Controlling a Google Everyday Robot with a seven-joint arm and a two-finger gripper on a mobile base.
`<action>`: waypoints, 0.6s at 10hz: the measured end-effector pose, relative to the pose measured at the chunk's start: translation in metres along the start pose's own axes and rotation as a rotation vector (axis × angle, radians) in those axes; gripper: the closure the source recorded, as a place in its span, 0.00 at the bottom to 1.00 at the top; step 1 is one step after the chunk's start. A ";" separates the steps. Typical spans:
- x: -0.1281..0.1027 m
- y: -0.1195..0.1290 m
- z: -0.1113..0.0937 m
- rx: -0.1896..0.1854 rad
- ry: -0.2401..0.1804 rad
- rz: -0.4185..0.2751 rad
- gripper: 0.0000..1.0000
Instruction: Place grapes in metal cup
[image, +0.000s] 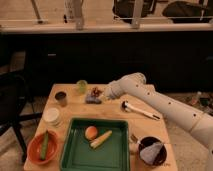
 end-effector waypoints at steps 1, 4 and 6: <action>-0.010 0.001 0.008 -0.010 0.007 -0.030 1.00; -0.057 0.010 0.046 -0.057 0.023 -0.148 1.00; -0.071 0.013 0.057 -0.075 0.029 -0.199 1.00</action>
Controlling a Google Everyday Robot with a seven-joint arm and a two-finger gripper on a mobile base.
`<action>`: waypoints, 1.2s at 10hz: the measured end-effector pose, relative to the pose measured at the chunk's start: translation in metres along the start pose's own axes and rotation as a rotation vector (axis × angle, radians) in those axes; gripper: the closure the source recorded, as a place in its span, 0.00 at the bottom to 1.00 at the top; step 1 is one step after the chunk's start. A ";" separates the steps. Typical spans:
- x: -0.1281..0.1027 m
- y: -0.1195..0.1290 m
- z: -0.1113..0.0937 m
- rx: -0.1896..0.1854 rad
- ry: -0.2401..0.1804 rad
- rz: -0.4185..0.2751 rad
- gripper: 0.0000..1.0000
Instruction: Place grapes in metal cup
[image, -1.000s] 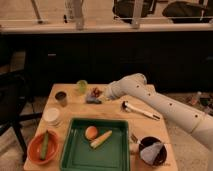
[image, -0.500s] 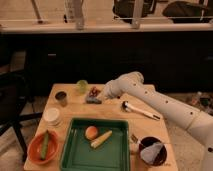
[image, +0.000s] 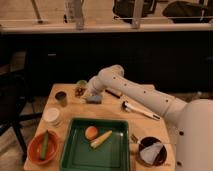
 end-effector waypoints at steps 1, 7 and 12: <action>-0.009 -0.002 0.007 -0.014 0.001 -0.034 1.00; -0.067 -0.005 0.045 -0.155 -0.062 -0.235 1.00; -0.091 -0.006 0.061 -0.269 -0.071 -0.362 1.00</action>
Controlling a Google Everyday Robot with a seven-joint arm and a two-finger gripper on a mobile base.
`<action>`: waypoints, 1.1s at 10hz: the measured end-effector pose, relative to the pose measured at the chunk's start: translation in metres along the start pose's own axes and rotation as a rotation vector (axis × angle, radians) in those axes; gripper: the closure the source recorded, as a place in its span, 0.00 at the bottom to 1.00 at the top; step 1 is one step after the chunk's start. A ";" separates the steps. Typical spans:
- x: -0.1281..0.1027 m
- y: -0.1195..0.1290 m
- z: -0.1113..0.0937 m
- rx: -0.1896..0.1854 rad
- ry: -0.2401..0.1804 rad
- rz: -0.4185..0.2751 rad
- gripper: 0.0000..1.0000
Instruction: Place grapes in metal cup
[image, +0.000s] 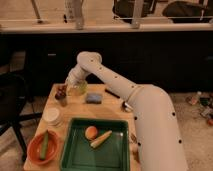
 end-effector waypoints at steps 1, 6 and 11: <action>-0.004 0.000 0.005 -0.007 0.000 -0.006 1.00; -0.011 -0.002 0.039 0.035 0.005 0.013 1.00; -0.013 -0.011 0.054 0.045 0.013 0.022 1.00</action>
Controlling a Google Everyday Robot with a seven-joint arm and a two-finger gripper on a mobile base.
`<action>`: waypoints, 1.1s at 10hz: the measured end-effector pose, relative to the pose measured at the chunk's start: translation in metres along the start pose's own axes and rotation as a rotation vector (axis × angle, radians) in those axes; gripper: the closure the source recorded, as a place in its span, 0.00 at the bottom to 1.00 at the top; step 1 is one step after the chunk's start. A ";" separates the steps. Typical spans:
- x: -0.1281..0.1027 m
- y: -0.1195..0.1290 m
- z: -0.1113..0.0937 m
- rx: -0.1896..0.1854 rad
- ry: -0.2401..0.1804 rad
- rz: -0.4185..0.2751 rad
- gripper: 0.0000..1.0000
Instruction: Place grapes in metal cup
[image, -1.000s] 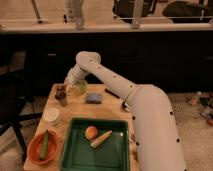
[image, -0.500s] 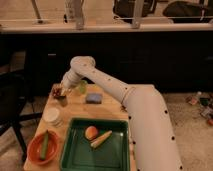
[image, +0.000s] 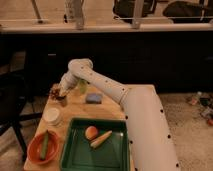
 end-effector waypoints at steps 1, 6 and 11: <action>0.000 -0.004 0.003 -0.002 0.002 0.003 1.00; 0.009 -0.008 0.016 -0.019 0.009 0.031 1.00; 0.022 -0.007 0.023 -0.031 0.024 0.077 0.80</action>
